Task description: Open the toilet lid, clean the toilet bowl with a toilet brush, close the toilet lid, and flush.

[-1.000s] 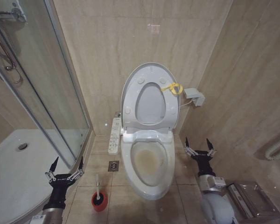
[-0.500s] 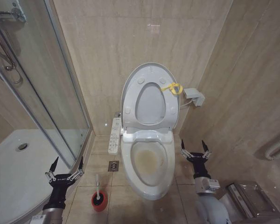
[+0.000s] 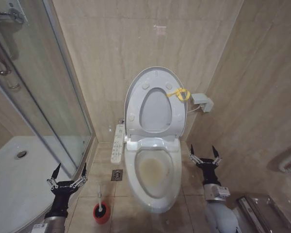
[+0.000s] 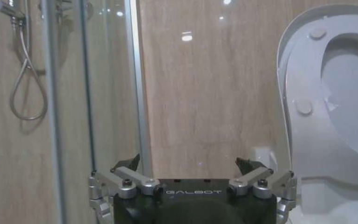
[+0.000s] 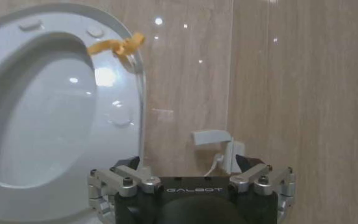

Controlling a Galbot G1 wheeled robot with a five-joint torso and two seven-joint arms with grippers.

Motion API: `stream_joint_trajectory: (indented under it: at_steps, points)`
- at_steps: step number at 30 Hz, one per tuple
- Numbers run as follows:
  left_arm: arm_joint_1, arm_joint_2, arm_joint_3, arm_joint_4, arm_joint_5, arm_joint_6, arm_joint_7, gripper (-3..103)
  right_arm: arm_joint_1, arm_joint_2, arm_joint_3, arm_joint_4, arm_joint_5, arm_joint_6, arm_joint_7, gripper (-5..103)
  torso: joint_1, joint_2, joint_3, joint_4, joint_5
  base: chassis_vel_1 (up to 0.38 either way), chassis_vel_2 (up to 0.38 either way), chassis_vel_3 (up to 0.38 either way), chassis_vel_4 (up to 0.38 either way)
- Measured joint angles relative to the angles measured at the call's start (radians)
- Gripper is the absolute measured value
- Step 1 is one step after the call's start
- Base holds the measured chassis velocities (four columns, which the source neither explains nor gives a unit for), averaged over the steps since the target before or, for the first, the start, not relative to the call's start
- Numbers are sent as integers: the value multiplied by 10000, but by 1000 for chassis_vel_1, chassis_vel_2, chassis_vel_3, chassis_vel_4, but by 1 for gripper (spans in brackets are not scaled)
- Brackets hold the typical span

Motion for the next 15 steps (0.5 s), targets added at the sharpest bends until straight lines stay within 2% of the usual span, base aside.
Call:
stream_joint_trajectory:
  at_steps: [4,9,15]
  points:
    - [-2,0,0,0,0,0,1,100,154,-7,69,-203,-302,126,271,100,7,-2,2,-1,-1,-106,45,88,-59]
    - [0,0,0,0,0,0,-1,100,637,56,-34,-503,-651,295,698,100,-3,0,-2,3,0,24,6,-14,0]
    - [1,0,0,0,0,0,0,100,1565,-22,-189,-843,-905,-146,1168,100,-5,1,-2,2,-1,28,-12,-30,4]
